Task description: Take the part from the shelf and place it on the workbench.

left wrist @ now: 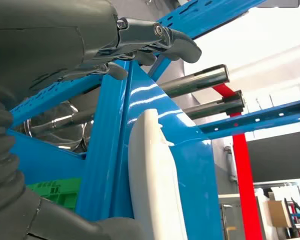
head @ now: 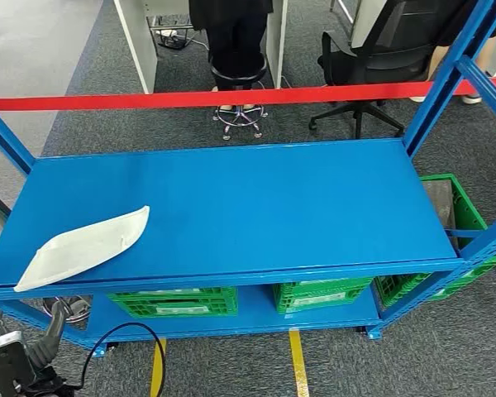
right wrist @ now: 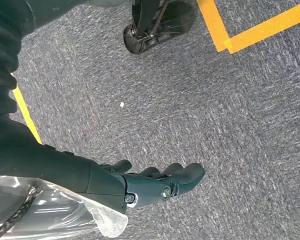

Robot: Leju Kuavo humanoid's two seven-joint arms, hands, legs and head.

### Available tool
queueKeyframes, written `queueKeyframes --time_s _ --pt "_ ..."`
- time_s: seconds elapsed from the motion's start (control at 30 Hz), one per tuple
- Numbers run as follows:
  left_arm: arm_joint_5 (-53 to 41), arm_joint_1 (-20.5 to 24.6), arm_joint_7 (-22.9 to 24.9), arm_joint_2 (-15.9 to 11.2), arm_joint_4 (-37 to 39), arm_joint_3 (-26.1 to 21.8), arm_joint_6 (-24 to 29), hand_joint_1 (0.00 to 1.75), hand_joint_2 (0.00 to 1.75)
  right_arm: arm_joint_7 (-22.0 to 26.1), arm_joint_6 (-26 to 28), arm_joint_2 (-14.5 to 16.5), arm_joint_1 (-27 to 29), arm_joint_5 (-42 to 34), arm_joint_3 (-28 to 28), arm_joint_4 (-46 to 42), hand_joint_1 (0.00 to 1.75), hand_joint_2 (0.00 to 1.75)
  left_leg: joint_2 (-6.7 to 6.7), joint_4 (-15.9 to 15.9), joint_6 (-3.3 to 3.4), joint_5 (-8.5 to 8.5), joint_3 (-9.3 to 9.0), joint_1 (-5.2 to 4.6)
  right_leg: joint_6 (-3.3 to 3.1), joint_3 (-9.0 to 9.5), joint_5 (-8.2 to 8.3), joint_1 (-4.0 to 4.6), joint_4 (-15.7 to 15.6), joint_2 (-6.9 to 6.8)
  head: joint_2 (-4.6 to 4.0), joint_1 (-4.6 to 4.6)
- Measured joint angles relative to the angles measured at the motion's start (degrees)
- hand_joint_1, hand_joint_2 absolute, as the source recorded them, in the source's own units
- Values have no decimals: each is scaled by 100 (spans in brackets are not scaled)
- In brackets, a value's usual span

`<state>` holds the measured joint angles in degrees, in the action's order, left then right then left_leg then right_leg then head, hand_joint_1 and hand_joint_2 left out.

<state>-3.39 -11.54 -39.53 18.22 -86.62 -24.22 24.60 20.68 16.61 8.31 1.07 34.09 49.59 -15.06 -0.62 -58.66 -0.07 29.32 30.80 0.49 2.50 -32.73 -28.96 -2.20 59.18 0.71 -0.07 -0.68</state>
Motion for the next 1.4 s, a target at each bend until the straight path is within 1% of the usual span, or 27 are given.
queueKeyframes --time_s 0.17,0.27,0.33,0.53,0.63,0.77,0.9,1.03,1.17,1.23,1.3,1.33,1.4 --pt "-191 -41 -12 11 -88 86 -133 0 175 15 -9 2 0 41 36 0 0 175 0 0 0 0 0 0 0 0 0 0 0 0 0 1" --pt "-629 -87 -14 13 -251 284 -188 0 175 44 -26 3 -3 133 68 0 0 175 0 0 0 0 0 0 0 1 0 0 0 0 0 1" --pt "-969 -113 -14 6 -353 467 -116 0 175 58 -46 4 -6 209 104 0 0 175 0 0 0 0 0 -1 0 2 0 -1 0 0 0 1" --pt "-2057 -205 -14 -83 -538 1181 313 0 175 78 -124 4 -15 441 266 0 0 175 0 -1 0 0 0 -3 0 2 0 -3 -1 -1 0 2" --pt "-2689 -217 -13 -160 -539 1450 531 0 175 87 -158 4 -20 525 331 0 0 175 0 -1 0 0 0 -2 0 1 0 -2 -1 0 0 1" --pt "-3543 -215 5 -339 -512 1798 1062 0 175 102 -223 2 -24 671 384 0 0 175 0 0 0 0 0 -2 0 0 0 -2 0 0 0 1" --pt "-3970 -194 156 -526 -477 2119 1369 0 175 103 -264 2 -42 785 448 0 0 175 0 0 0 0 0 -2 0 1 0 -2 0 0 0 1" --pt "-4475 -118 321 -624 -472 2242 1500 0 175 94 -302 2 -62 908 489 0 0 175 0 -1 0 0 0 -2 0 2 0 -2 0 0 0 2" --pt "-4965 -61 301 -658 -479 2246 1513 0 175 91 -316 1 -77 973 527 0 0 175 0 -1 0 0 -1 -3 0 1 1 -3 0 1 0 1" --pt "-5359 -36 260 -662 -517 2213 1519 0 175 89 -326 -4 -80 1023 544 0 0 175 0 -1 0 0 0 -3 0 1 1 -3 0 0 0 1" --pt "-5985 4 407 -681 -567 2168 1524 0 175 83 -355 -16 -86 1095 563 0 0 175 0 -1 0 0 0 -3 0 1 1 -3 0 0 0 2" --pt "-6322 29 608 -711 -582 2155 1525 0 175 79 -372 -23 -90 1132 571 1 0 175 0 -1 0 0 -1 -2 0 1 1 -2 0 0 0 2" --pt "-6811 90 1212 -848 -581 2185 1515 0 175 66 -407 -36 -93 1198 589 2 0 175 0 -1 0 0 -1 -2 0 -1 1 -2 0 1 0 2"
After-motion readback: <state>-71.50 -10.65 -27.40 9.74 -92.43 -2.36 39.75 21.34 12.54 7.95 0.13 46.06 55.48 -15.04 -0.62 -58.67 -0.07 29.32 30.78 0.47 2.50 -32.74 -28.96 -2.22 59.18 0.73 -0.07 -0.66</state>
